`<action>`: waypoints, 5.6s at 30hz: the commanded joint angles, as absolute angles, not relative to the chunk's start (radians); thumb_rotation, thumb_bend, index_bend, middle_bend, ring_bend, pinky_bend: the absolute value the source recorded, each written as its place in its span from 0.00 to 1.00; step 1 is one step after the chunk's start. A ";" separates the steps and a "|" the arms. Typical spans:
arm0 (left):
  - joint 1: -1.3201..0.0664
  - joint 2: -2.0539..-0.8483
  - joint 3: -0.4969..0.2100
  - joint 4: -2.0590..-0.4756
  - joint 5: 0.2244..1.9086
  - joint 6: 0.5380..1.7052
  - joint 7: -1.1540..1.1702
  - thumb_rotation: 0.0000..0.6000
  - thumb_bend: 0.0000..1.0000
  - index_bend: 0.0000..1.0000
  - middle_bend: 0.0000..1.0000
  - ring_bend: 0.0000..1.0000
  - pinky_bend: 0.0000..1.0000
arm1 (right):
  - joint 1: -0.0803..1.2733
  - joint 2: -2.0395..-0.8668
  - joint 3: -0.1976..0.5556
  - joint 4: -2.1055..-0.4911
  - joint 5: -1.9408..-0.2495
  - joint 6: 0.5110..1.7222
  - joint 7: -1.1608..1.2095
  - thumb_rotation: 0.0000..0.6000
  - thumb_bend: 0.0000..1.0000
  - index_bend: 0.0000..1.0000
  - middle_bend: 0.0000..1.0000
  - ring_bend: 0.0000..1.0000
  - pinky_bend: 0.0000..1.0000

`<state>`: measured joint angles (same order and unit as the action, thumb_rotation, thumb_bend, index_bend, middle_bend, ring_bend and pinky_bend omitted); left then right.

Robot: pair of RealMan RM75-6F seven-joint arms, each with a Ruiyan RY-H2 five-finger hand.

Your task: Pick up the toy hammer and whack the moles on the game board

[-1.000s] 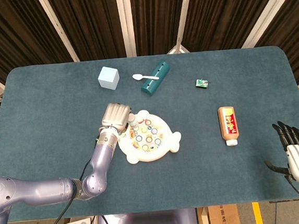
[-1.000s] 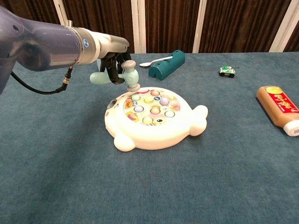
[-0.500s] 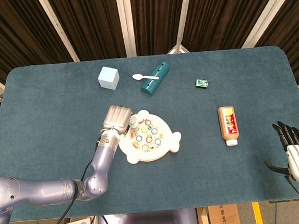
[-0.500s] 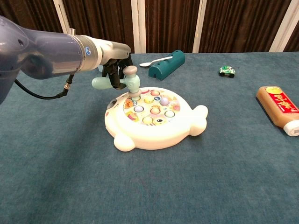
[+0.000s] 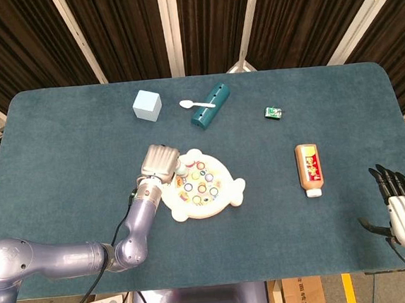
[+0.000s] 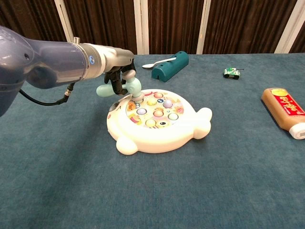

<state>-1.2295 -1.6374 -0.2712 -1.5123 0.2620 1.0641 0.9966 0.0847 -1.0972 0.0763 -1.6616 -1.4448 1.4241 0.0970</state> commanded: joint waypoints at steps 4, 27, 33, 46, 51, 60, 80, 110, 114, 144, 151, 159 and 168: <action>-1.240 -1.625 -0.292 -1.537 0.271 1.073 0.985 1.00 0.74 0.62 0.47 0.35 0.44 | 0.085 -1.097 0.076 -1.662 -1.446 1.424 0.098 1.00 0.19 0.00 0.00 0.00 0.00; -1.325 -1.650 -0.309 -1.513 0.167 1.068 1.056 1.00 0.74 0.62 0.47 0.35 0.44 | 0.084 -1.094 0.078 -1.666 -1.442 1.422 0.111 1.00 0.19 0.00 0.00 0.00 0.00; -1.348 -1.656 -0.303 -1.502 0.126 1.072 1.095 1.00 0.74 0.62 0.47 0.35 0.44 | 0.084 -1.093 0.078 -1.666 -1.441 1.422 0.113 1.00 0.19 0.00 0.00 0.00 0.00; -1.382 -1.679 -0.284 -1.460 0.085 1.064 1.151 1.00 0.74 0.62 0.47 0.35 0.44 | 0.084 -1.092 0.079 -1.667 -1.440 1.421 0.117 1.00 0.19 0.00 0.00 0.00 0.00; -1.388 -1.688 -0.288 -1.452 0.089 1.060 1.148 1.00 0.74 0.62 0.47 0.35 0.44 | 0.084 -1.092 0.079 -1.667 -1.441 1.422 0.118 1.00 0.19 0.00 0.00 0.00 0.00; -1.389 -1.682 -0.295 -1.468 0.093 1.071 1.141 1.00 0.74 0.62 0.47 0.35 0.44 | 0.083 -1.090 0.078 -1.669 -1.444 1.425 0.120 1.00 0.19 0.00 0.00 0.00 0.00; -1.241 -1.443 -0.258 -1.758 0.173 1.166 1.014 1.00 0.74 0.61 0.46 0.35 0.44 | 0.080 -1.095 0.075 -1.663 -1.451 1.434 0.093 1.00 0.19 0.00 0.00 0.00 0.00; -0.905 -1.401 0.010 -1.705 0.490 1.135 0.731 1.00 0.69 0.55 0.45 0.35 0.44 | 0.079 -1.104 0.064 -1.659 -1.487 1.451 0.064 1.00 0.19 0.00 0.00 0.00 0.00; -0.897 -1.415 0.011 -1.687 0.497 1.130 0.734 1.00 0.66 0.55 0.45 0.35 0.44 | 0.079 -1.105 0.064 -1.658 -1.488 1.452 0.063 1.00 0.19 0.00 0.00 0.00 0.00; -0.868 -1.417 -0.016 -1.680 0.506 1.125 0.766 1.00 0.29 0.46 0.39 0.33 0.43 | 0.079 -1.107 0.063 -1.659 -1.494 1.458 0.062 1.00 0.19 0.00 0.00 0.00 0.00; -0.860 -1.415 -0.022 -1.684 0.513 1.133 0.770 1.00 0.18 0.41 0.35 0.30 0.42 | 0.079 -1.107 0.062 -1.660 -1.495 1.459 0.060 1.00 0.19 0.00 0.00 0.00 0.00; -0.847 -1.408 -0.029 -1.689 0.525 1.141 0.763 1.00 0.04 0.21 0.20 0.16 0.26 | 0.079 -1.107 0.061 -1.661 -1.496 1.459 0.057 1.00 0.19 0.00 0.00 0.00 0.00; -0.782 -1.304 -0.050 -1.826 0.639 1.236 0.672 1.00 0.00 0.09 0.08 0.08 0.16 | 0.078 -1.107 0.061 -1.657 -1.498 1.462 0.053 1.00 0.19 0.00 0.00 0.00 0.00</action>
